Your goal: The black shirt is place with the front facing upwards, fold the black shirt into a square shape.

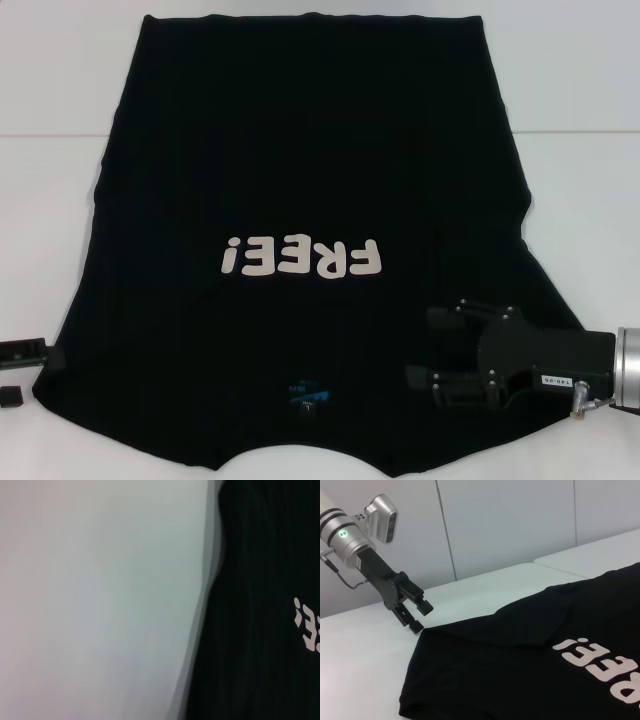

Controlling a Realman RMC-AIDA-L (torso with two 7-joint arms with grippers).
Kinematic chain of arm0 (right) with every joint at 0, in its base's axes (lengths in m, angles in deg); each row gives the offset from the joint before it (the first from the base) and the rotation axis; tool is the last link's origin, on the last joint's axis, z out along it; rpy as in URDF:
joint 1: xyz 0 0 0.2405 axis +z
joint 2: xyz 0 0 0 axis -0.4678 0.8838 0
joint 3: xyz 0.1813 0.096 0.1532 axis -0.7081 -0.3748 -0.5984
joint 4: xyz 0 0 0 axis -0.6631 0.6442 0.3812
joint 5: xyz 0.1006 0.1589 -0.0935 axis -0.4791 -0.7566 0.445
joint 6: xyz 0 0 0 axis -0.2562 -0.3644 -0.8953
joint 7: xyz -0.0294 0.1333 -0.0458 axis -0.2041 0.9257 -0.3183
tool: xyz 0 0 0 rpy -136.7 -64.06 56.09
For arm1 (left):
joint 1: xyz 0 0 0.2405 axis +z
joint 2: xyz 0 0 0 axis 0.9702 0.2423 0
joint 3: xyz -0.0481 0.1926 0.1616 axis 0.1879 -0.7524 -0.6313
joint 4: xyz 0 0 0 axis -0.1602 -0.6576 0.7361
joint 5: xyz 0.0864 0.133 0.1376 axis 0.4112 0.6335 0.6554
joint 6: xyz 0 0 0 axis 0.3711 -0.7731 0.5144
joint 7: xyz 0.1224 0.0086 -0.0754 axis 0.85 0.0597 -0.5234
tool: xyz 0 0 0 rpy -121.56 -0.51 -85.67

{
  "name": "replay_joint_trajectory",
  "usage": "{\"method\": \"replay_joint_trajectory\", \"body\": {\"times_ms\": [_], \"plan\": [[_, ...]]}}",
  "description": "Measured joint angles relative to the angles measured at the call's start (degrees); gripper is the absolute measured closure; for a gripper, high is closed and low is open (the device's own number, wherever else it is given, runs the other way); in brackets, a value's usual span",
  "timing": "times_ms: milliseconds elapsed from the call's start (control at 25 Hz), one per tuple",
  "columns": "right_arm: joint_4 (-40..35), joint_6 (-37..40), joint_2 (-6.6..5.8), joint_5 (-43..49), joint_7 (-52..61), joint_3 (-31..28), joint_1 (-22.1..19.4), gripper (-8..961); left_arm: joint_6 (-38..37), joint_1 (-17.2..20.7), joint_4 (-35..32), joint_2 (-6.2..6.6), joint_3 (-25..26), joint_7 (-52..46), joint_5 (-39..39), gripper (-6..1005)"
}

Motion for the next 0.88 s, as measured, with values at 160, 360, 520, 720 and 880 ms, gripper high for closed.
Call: {"method": "replay_joint_trajectory", "body": {"times_ms": [160,360,520,720,880], "plan": [[0.0,0.02,-0.01,0.0,0.05,0.0,-0.09,59,0.01,-0.23,0.48,0.02,-0.01,0.0,-0.02,63],[0.0,0.04,-0.01,0.0,0.32,0.0,-0.11,58,0.4,-0.53,1.07,0.03,-0.76,-0.01,-0.01,63],[0.0,0.12,-0.01,-0.01,0.35,0.0,-0.11,58,0.67,-0.59,1.36,0.07,-0.83,-0.04,-0.07,64],[0.0,0.19,-0.01,-0.01,0.48,0.0,-0.11,58,0.54,-0.88,1.41,0.07,-1.48,-0.25,-0.07,64],[0.0,0.32,-0.01,-0.01,0.52,0.0,-0.11,58,0.71,-1.0,1.45,-0.07,-2.41,-0.52,-0.07,64]]}}
